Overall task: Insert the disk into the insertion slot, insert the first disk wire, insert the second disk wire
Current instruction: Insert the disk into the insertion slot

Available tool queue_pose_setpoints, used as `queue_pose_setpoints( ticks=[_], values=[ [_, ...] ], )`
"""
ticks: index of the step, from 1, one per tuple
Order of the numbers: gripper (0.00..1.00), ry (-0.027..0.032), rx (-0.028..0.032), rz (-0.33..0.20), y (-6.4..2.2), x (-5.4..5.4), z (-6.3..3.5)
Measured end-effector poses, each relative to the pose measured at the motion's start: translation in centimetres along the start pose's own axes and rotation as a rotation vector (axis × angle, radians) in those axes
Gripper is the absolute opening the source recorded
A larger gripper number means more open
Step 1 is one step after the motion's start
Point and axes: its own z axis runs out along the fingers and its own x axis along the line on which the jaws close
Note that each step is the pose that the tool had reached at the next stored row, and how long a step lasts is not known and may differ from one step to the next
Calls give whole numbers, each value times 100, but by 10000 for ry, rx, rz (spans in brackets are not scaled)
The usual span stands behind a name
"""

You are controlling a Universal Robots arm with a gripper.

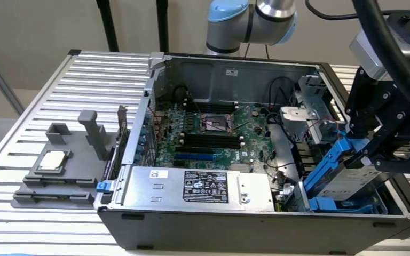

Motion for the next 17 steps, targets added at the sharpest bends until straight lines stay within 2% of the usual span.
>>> queue_pose_setpoints(
  ticks=[17],
  values=[
    [33,1,-49,-461,32,-35,5]
  ],
)
